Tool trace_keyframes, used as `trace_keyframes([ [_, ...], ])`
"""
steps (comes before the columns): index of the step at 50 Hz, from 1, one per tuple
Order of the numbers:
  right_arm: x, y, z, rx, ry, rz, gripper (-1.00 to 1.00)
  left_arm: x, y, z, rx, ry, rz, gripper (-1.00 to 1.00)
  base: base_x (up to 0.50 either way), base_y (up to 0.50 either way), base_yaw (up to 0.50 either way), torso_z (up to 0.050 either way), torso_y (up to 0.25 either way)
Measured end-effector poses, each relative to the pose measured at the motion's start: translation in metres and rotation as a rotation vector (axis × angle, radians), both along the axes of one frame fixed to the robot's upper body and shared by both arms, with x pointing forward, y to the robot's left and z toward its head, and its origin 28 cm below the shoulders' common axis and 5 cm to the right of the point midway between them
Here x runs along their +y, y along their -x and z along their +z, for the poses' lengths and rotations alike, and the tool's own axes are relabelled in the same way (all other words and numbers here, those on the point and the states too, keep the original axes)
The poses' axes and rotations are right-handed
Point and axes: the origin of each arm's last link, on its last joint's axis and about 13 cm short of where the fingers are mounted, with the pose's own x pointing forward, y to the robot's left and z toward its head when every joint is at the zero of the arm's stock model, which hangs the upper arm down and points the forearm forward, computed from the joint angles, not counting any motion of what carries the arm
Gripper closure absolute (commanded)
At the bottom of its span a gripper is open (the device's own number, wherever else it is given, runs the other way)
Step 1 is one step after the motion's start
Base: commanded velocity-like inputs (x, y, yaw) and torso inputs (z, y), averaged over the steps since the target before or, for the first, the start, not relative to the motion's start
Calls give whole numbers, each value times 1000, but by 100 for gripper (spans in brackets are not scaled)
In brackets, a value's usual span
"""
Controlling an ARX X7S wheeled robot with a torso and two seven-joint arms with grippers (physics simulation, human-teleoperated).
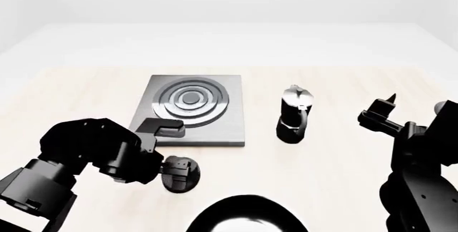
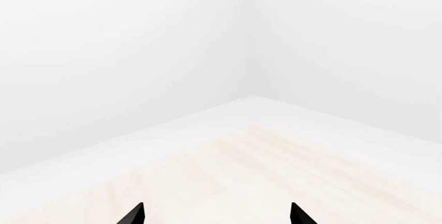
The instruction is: Turn on the stove and put the frying pan on it.
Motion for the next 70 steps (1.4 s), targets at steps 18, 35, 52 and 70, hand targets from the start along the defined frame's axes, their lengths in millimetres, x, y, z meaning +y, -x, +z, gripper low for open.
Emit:
trace_keyframes([
  [18,1,0,0,0,1,5,-100,-9,-5,2,-23,52,-20,-100,0,0,0,0,0],
  [35,1,0,0,-3,-1,7,-100,-11,-20,7,-79,54,50,-100,0,0,0,0,0],
  [52,0,1,1,-9,-3,7,-100,-11,-41,3,-98,65,182,-100,0,0,0,0,0],
  [70,0,2,2,-12,-3,6,-100,-12,-46,7,-121,116,259,-100,0,0,0,0,0],
])
